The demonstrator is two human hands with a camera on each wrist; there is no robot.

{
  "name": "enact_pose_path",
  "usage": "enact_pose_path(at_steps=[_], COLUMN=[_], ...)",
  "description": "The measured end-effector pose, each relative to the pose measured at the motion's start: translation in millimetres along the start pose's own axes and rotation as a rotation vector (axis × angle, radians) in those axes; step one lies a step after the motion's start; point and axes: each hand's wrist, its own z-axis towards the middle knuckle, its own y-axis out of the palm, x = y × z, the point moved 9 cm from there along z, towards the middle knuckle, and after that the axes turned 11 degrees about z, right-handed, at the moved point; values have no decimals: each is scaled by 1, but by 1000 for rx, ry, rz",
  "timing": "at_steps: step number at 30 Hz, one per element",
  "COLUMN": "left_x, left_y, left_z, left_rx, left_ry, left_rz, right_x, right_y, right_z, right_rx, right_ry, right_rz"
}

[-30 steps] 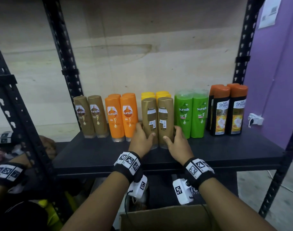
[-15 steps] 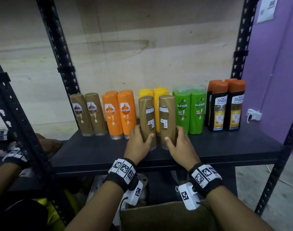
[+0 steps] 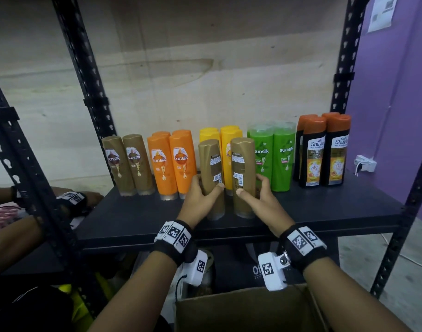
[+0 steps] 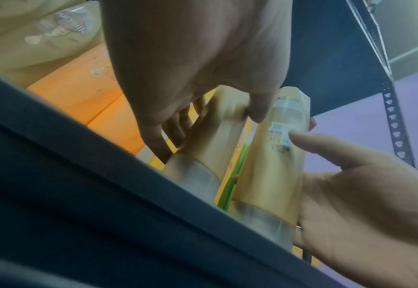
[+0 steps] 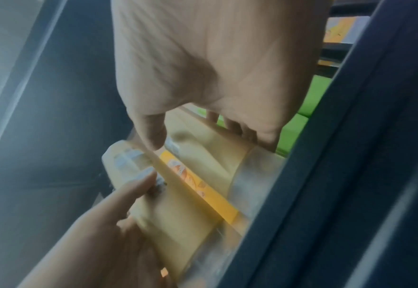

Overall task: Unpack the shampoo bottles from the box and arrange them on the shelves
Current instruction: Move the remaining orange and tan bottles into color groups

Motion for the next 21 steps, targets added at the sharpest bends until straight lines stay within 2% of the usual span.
enact_pose_path(at_steps=[3, 9, 12, 16, 21], left_x=[7, 10, 9, -1, -8], left_y=[6, 10, 7, -6, -39], left_z=[4, 4, -3, -6, -7], left_rx=[-32, -20, 35, 140, 201], left_ry=[19, 63, 92, 49, 70], left_rz=[-97, -218, -246, -286, -264], right_x=[0, -4, -7, -9, -20], right_y=[10, 24, 26, 30, 48], right_z=[11, 11, 3, -3, 4], right_rx=[-74, -164, -127, -5, -13], right_ry=[33, -38, -104, -198, -228], right_rz=[183, 140, 133, 191, 200])
